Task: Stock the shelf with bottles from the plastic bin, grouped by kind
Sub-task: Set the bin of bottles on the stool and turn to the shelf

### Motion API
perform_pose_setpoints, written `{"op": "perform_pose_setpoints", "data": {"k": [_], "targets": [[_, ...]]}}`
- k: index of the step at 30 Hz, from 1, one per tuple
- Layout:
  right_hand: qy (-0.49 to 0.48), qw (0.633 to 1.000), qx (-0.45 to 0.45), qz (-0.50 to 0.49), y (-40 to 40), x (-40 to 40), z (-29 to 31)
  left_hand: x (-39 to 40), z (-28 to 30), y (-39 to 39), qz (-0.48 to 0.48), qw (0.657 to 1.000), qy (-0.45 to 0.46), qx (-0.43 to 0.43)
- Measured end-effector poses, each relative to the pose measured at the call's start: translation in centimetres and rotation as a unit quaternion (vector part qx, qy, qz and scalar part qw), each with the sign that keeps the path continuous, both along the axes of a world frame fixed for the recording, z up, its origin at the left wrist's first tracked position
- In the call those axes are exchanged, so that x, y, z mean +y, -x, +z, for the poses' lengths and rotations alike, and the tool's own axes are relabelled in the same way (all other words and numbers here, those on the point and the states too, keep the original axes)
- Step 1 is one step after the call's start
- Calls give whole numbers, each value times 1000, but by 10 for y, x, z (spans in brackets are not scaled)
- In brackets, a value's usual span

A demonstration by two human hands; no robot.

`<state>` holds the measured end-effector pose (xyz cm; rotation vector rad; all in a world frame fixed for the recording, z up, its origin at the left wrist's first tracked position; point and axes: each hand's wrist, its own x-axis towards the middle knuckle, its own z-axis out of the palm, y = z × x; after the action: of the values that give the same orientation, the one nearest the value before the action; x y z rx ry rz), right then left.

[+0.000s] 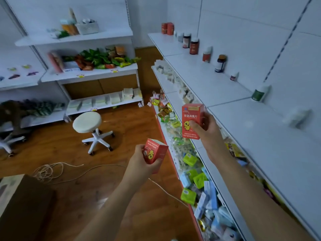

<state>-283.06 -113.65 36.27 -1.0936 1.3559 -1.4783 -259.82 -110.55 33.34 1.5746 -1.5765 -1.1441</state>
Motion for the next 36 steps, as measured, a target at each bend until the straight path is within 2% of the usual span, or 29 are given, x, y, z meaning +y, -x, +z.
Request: {"op": "perform_pose_setpoints", "data": {"k": [12,18,25,28,36], "targets": [[-4,996,71,48,-34,-185,-14,-167,-14,-18,6,1000,-7,4],[6,998,66,15,-77,-303,-10,-294,-22,-54,21,1000,-19,11],[14,996,85,-22,-127,-440,22,-448,5,-108,-22,999,32,2],[14,993,106,-47,-134,-488,29,-512,12,-121,-41,997,66,-1],[3,989,128,-76,-129,-613,29,-662,6,-123,-66,994,89,-4]]}}
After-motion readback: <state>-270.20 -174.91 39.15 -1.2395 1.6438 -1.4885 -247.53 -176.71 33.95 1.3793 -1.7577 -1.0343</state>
